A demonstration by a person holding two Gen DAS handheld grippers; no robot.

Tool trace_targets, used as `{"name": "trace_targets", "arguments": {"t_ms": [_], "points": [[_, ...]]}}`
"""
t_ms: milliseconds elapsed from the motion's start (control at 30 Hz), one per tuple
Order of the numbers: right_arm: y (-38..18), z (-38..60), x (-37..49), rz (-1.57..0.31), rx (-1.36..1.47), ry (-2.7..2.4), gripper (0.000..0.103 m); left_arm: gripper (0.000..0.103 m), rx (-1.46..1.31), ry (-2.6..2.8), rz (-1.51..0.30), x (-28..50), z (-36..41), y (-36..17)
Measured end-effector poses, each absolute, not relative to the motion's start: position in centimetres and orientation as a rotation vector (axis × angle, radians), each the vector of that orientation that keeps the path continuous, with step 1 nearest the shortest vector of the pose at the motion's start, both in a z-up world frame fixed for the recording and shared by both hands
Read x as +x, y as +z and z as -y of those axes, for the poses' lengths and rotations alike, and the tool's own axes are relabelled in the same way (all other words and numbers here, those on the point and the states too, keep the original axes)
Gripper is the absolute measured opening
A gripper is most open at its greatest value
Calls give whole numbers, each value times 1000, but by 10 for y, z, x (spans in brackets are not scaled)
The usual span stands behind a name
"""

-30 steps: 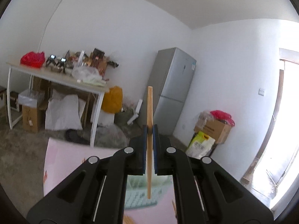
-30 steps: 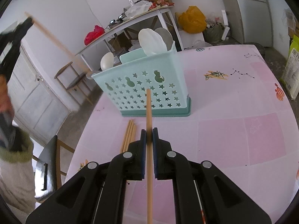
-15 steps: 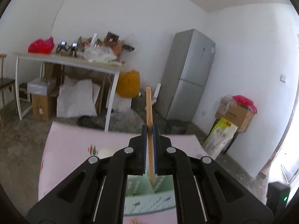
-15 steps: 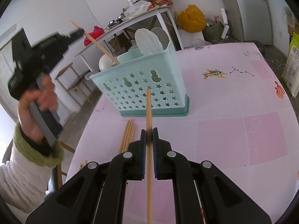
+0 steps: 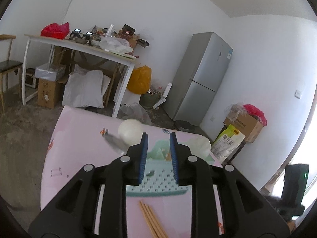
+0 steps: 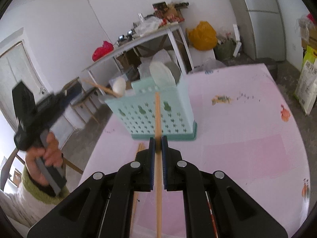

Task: Organize utensils
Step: 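Lower the chopstick into the green holder and open the right gripper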

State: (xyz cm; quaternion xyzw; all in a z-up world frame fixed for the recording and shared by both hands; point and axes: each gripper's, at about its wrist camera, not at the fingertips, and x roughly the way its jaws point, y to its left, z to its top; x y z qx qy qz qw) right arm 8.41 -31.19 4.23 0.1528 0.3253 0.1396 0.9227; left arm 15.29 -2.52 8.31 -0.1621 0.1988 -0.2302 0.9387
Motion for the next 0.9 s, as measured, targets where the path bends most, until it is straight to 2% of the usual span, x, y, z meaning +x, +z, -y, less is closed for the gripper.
{"name": "trace_targets", "arguments": {"t_ms": [200, 533, 733, 900], "points": [[88, 310, 87, -558, 267, 299, 7, 28, -337, -470, -456, 131, 14, 65], [188, 280, 117, -305, 100, 324, 7, 32, -315, -456, -641, 120, 16, 4], [210, 262, 150, -203, 57, 304, 7, 41, -251, -440, -675, 115, 21, -11], [201, 248, 182, -208, 52, 308, 7, 50, -207, -424, -667, 112, 27, -16]]}}
